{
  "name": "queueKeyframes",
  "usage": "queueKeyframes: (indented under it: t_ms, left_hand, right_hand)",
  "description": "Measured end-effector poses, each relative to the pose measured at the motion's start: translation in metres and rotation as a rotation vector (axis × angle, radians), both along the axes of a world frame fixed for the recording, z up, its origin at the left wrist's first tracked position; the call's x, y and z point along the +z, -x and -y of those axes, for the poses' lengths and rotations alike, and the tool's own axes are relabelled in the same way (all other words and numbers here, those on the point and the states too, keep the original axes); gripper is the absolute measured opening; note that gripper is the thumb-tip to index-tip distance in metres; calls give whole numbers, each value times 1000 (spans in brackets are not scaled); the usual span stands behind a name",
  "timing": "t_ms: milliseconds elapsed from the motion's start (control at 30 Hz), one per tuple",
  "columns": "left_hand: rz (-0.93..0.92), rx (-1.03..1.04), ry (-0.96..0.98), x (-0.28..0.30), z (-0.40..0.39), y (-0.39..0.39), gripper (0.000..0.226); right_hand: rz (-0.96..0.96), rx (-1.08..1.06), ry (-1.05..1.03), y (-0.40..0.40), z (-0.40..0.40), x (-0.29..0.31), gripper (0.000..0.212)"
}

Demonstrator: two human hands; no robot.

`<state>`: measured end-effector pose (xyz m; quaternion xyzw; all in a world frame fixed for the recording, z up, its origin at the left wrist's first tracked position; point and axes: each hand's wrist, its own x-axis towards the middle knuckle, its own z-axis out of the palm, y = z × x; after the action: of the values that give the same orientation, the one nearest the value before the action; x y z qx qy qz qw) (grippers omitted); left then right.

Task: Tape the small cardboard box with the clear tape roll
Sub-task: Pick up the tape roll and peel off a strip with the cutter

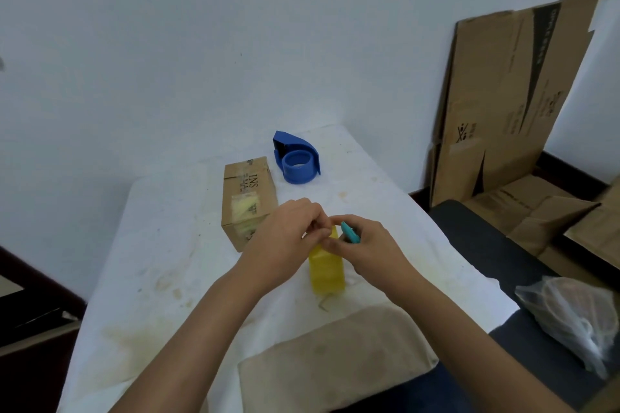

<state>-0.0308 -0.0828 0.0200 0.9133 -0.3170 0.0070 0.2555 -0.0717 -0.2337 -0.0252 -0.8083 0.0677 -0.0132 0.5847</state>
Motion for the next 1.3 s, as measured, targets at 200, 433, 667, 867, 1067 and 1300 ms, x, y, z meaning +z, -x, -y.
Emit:
queueKeyframes:
  t_ms: [200,433,667,867,1067,1300]
  left_hand:
    - [14,1,-46,8,2,1,6]
    - [-100,89,-58,10,-2,-9,4]
    - [-136,52,-106,10,-4,-11,13]
    - [-92,37,-76,0,-4,-12,19]
    - [-147,78,159,-15,-8,-6,32]
    - [-274,209,440,-24,-4,0,62]
  right_hand:
    - [-4,2,79,-5,-2,6,30]
    - [32,2,179,-3,0,6,30]
    - [182,-61,81,1,-1,2,24]
    - [186,-42,56,-5,-2,7,26]
    - [171,-119,4,-13,2,6,18]
    - [120,-129,23,-20,6,11,15]
